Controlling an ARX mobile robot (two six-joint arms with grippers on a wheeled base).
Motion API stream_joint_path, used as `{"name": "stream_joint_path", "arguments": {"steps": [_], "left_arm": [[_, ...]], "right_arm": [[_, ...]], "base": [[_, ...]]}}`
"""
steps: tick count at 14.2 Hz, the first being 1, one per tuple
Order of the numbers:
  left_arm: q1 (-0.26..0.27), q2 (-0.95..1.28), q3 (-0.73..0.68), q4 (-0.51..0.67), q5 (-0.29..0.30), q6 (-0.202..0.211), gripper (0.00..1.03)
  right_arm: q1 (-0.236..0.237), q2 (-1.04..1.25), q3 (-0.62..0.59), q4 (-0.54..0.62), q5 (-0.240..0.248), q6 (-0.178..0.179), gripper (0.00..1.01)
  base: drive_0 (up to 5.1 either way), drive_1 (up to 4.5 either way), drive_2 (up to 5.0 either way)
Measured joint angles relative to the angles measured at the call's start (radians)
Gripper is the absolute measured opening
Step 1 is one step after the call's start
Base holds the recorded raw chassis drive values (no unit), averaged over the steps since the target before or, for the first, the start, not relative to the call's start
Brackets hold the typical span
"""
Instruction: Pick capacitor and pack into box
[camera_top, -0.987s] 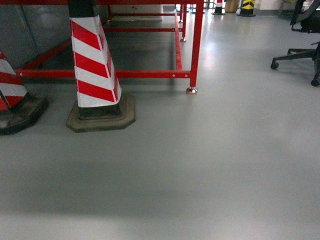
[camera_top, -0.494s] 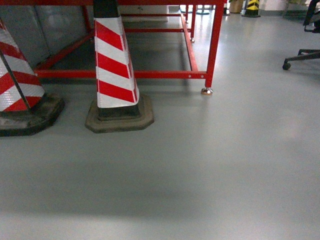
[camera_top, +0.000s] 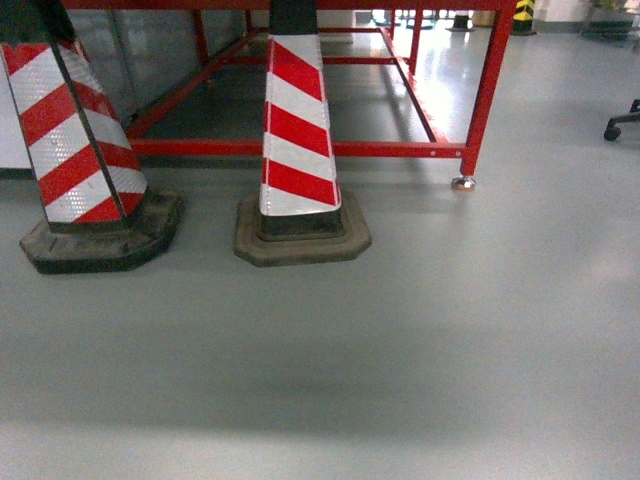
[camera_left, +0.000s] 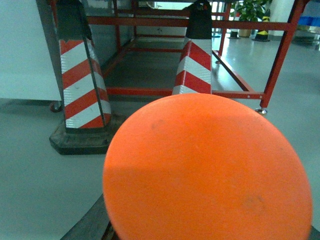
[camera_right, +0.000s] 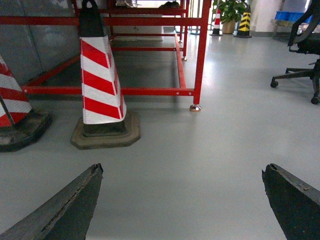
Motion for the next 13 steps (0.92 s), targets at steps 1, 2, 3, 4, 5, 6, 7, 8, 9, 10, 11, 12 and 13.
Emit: {"name": "stream_joint_path", "arguments": {"steps": [1,2,3,4,5,6,7,8,9,10,11,12,13], "left_arm": [[0.000,0.000,0.000,0.000,-0.006,0.000,0.44],[0.000,0.000,0.000,0.000,-0.007,0.000,0.44],[0.000,0.000,0.000,0.002,-0.005,0.000,0.44],[0.000,0.000,0.000,0.000,-0.004,0.000,0.44],[0.000,0.000,0.000,0.000,-0.003,0.000,0.44],[0.000,0.000,0.000,0.000,-0.002,0.000,0.44],[0.000,0.000,0.000,0.000,-0.003,0.000,0.44],[0.000,0.000,0.000,0.000,-0.003,0.000,0.44],[0.000,0.000,0.000,0.000,-0.003,0.000,0.44],[0.000,0.000,0.000,0.000,-0.003,0.000,0.44],[0.000,0.000,0.000,0.002,-0.002,0.000,0.44],[0.000,0.000,0.000,-0.001,-0.002,0.000,0.44],[0.000,0.000,0.000,0.003,-0.002,0.000,0.44]], "right_arm": [[0.000,0.000,0.000,0.008,-0.003,0.000,0.98],[0.000,0.000,0.000,0.003,-0.003,0.000,0.98],[0.000,0.000,0.000,0.002,-0.003,0.000,0.98],[0.000,0.000,0.000,0.005,-0.003,0.000,0.98],[0.000,0.000,0.000,0.002,-0.003,0.000,0.98],[0.000,0.000,0.000,0.003,-0.003,0.000,0.98],[0.000,0.000,0.000,0.002,-0.003,0.000,0.98],[0.000,0.000,0.000,0.003,-0.003,0.000,0.98],[0.000,0.000,0.000,0.002,-0.003,0.000,0.98],[0.000,0.000,0.000,0.001,-0.003,0.000,0.98],[0.000,0.000,0.000,0.003,-0.001,0.000,0.98],[0.000,0.000,0.000,0.002,-0.001,0.000,0.98],[0.000,0.000,0.000,0.003,-0.001,0.000,0.98]], "base": [[0.0,0.00,0.0],[0.0,0.00,0.0],[0.0,0.00,0.0],[0.0,0.00,0.0],[0.0,0.00,0.0],[0.0,0.00,0.0],[0.0,0.00,0.0],[0.0,0.00,0.0],[0.0,0.00,0.0],[0.0,4.09,-4.1],[0.1,3.97,-3.9],[0.0,3.90,-3.9],[-0.1,3.83,-4.0]]}}
